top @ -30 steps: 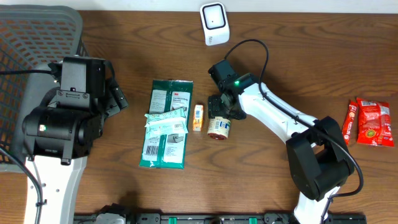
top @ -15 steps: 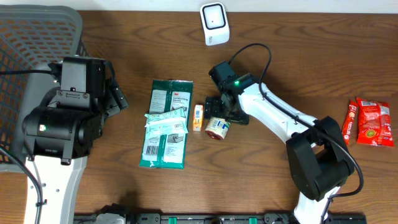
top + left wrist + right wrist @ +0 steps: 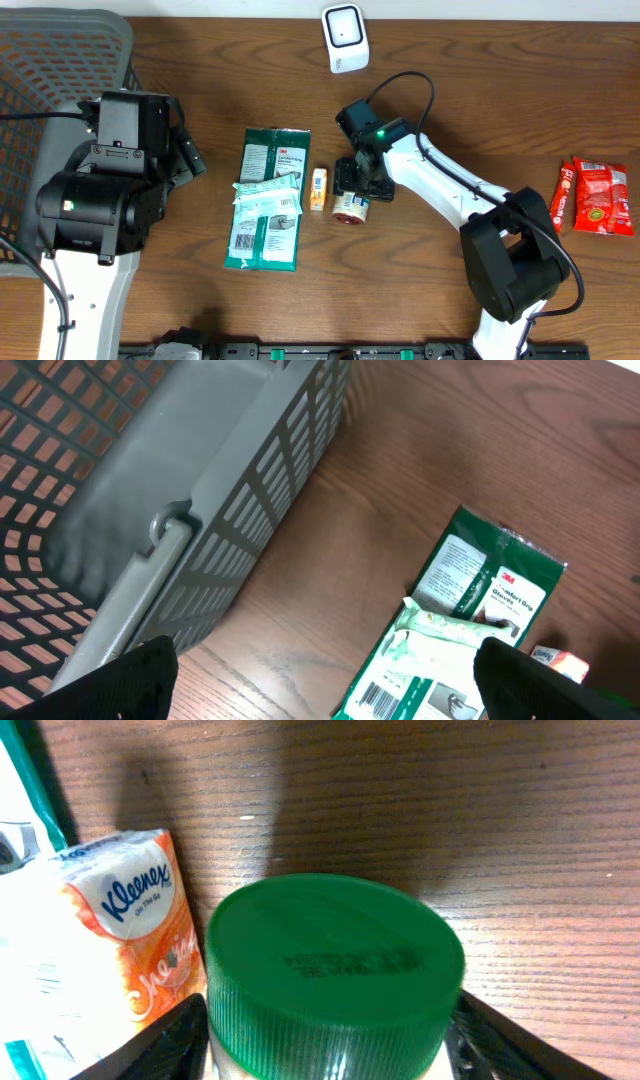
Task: Scan the item barcode
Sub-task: 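Grasp the green-lidded jar with the right gripper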
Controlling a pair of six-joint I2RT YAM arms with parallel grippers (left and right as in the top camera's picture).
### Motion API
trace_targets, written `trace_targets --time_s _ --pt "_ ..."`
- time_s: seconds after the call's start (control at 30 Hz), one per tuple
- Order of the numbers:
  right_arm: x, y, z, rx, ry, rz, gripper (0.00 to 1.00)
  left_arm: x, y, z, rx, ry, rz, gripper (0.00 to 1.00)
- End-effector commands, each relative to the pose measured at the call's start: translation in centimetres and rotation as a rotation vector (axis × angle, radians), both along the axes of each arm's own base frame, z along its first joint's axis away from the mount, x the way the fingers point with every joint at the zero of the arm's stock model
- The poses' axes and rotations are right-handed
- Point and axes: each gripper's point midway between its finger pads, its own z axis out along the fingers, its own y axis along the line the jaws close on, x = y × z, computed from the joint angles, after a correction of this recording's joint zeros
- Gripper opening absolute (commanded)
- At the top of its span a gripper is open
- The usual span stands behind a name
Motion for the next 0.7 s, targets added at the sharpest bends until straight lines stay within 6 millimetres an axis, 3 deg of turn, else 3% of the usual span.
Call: trace_targets --time_s 0.0,0.4,0.67 --pt "-0.48 -0.05 -0.17 -0.011 -0.006 0.093 0.66 -0.1 0.43 0.28 0.013 -0.006 0.016 0.95" --pt "0.07 -0.34 -0.17 -0.022 -0.037 0.151 0.71 -0.1 0.43 0.28 0.013 -0.006 0.016 0.95" --pt "-0.26 -0.16 -0.28 -0.022 -0.013 0.052 0.78 -0.09 0.42 0.28 0.013 -0.006 0.016 0.95"
